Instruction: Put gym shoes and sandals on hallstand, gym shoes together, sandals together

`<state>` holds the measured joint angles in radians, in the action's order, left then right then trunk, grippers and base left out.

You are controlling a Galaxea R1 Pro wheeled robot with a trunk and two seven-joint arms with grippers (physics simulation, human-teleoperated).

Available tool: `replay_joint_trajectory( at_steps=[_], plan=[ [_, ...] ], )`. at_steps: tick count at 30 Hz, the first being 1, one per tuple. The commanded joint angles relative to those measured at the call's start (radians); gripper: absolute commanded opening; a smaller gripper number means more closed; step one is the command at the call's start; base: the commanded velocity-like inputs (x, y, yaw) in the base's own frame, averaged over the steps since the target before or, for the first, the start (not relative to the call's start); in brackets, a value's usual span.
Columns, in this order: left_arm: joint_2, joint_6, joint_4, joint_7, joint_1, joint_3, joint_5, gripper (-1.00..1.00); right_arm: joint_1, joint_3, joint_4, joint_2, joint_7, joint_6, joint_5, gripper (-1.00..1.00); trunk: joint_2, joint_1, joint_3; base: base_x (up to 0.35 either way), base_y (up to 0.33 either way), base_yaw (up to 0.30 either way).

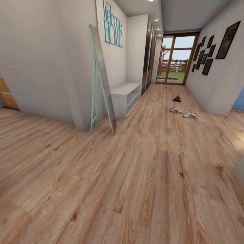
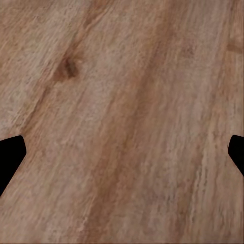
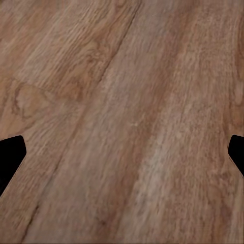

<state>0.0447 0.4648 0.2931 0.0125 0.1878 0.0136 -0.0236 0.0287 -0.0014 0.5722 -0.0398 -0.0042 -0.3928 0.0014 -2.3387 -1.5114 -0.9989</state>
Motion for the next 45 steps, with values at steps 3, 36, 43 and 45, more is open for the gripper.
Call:
replay_joint_trajectory(
  at_steps=[3,36,43,45],
  plan=[
    [0.0,0.003,0.0,0.001,0.001,0.002,-0.003,1.0,0.0,0.0,-0.001,0.0,0.0,-0.003,0.0,1.0,0.0,0.0,-0.001,0.339,0.0,0.0],
    [0.0,0.003,-0.001,0.001,0.001,0.003,-0.003,1.0,0.0,0.002,-0.004,0.0,0.0,-0.003,0.002,1.0,0.0,0.0,-0.001,0.339,0.0,-0.016],
    [0.0,0.003,-0.001,0.001,0.001,0.003,-0.003,1.0,0.0,0.002,-0.003,0.0,0.0,-0.003,0.002,1.0,0.0,0.0,-0.001,0.339,0.0,-0.223],
    [0.0,0.003,-0.002,0.001,0.001,0.003,-0.003,1.0,0.0,0.001,-0.003,0.0,0.0,-0.003,0.002,1.0,0.0,0.0,-0.001,0.339,0.0,-0.258]
  ],
)
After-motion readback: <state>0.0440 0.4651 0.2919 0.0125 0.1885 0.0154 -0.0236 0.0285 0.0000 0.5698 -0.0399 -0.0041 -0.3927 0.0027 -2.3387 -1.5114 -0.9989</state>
